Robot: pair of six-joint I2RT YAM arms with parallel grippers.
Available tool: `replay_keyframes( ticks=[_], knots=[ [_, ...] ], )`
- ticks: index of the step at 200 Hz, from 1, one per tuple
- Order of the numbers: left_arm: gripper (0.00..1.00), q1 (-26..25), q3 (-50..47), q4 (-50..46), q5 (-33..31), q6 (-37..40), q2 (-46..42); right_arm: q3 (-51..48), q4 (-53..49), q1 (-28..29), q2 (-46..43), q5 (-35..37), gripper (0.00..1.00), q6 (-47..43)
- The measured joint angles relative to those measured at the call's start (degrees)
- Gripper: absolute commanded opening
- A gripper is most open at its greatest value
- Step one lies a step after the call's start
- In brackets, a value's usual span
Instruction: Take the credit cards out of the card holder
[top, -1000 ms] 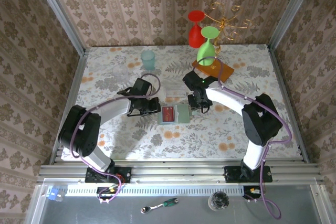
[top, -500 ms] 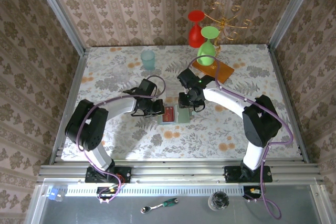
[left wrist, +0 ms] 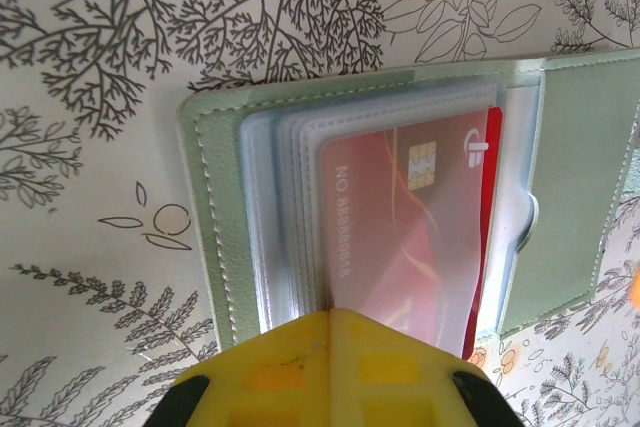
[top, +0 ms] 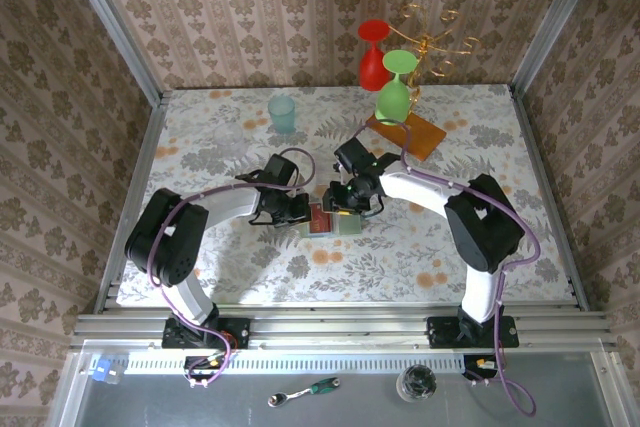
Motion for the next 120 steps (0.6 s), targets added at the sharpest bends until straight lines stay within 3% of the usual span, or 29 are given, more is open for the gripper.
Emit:
replay_keyframes(
  ticks=[120],
  knots=[
    [0.05, 0.04, -0.44, 0.87, 0.02, -0.02, -0.04, -3.50, 8.72, -1.31, 4.33, -6.80, 0.26, 3.65]
  ],
)
